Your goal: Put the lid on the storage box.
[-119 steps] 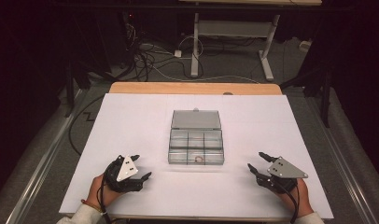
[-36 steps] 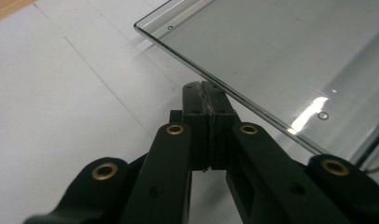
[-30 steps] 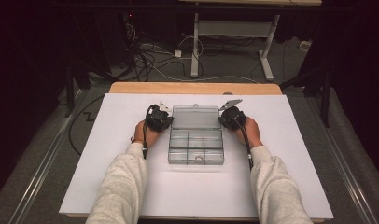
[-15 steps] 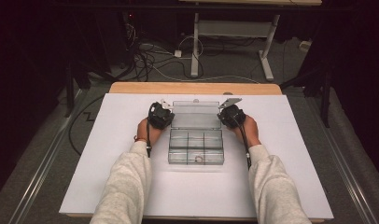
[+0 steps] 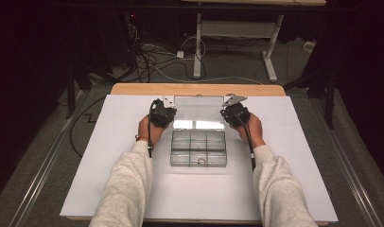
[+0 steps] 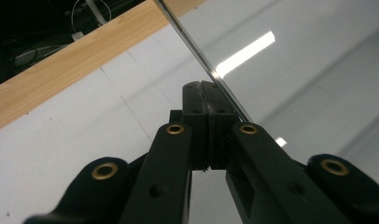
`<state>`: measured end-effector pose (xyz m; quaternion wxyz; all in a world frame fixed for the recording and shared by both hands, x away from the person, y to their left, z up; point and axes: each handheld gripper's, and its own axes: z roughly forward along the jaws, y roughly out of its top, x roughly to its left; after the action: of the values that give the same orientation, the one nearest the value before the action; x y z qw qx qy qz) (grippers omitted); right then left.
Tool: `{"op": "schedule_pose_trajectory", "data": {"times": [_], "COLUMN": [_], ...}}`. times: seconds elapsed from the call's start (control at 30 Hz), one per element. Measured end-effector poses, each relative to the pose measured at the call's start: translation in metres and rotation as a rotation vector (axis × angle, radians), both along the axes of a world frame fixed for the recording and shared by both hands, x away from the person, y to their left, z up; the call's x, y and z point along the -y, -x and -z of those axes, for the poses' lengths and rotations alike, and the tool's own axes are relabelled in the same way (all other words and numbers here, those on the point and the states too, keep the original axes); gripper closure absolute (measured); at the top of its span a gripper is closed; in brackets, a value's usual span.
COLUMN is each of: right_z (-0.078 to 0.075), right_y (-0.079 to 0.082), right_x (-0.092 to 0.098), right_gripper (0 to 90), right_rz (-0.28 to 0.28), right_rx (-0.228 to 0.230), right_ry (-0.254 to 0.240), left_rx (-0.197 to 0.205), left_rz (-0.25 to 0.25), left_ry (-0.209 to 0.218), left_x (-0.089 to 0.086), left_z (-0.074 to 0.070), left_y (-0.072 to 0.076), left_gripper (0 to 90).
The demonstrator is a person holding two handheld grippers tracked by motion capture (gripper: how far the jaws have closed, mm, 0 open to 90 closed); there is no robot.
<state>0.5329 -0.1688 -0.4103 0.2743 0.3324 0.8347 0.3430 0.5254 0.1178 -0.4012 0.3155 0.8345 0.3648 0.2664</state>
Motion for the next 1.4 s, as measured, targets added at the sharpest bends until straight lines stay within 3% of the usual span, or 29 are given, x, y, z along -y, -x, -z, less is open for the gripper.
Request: {"op": "schedule_pose_trajectory", "data": {"times": [0.33, 1.4], "right_z": [-0.013, -0.042], "right_y": [0.006, 0.022], "right_x": [0.001, 0.005], "right_gripper": [90.0, 90.0], "right_rz": [-0.008, -0.031], "right_rx": [0.038, 0.126], "right_ry": [0.007, 0.002], "left_rx": [0.026, 0.101], "left_rz": [0.008, 0.045], "left_ry": [-0.012, -0.047], "left_x": [0.001, 0.001], "left_z": [-0.015, -0.042], "left_y": [0.003, 0.016], "left_gripper": [86.8, 86.8]}}
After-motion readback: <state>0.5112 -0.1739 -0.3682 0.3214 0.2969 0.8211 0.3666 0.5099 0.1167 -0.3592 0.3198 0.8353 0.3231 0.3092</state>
